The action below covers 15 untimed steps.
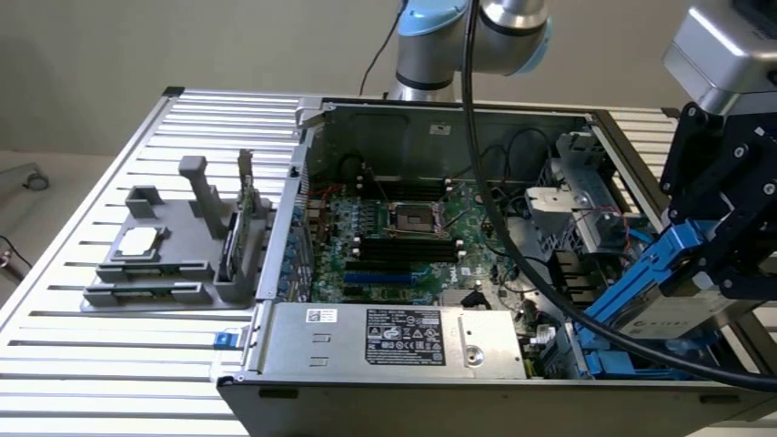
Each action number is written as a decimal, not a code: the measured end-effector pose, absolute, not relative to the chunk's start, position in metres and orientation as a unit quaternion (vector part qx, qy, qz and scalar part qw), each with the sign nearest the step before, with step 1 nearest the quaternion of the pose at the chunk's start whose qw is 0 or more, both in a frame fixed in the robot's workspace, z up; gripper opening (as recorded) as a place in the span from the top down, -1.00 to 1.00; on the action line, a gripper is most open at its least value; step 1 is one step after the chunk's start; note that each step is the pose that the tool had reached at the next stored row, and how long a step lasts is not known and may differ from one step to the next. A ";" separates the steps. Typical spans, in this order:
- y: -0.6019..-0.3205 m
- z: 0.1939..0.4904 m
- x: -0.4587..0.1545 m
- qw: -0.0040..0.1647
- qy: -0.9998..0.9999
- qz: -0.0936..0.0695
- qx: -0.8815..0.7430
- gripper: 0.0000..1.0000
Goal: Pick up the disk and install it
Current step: 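Insert the disk into the insertion slot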
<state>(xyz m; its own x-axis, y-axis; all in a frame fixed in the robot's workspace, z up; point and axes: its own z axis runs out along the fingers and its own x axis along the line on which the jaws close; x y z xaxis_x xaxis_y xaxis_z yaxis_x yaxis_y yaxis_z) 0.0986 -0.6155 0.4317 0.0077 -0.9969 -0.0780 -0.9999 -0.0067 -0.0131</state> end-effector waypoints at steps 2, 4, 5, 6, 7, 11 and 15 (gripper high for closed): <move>-0.616 0.431 0.099 0.033 0.704 0.024 -0.709 0.35; -0.615 0.430 0.100 0.033 0.704 0.026 -0.709 0.35; -0.615 0.430 0.101 0.034 0.704 0.026 -0.709 0.35; -0.615 0.429 0.101 0.034 0.704 0.027 -0.709 0.35; -0.615 0.429 0.101 0.035 0.704 0.027 -0.709 0.35; -0.615 0.425 0.102 0.035 0.704 0.028 -0.709 0.35; -0.615 0.421 0.102 0.035 0.704 0.028 -0.709 0.35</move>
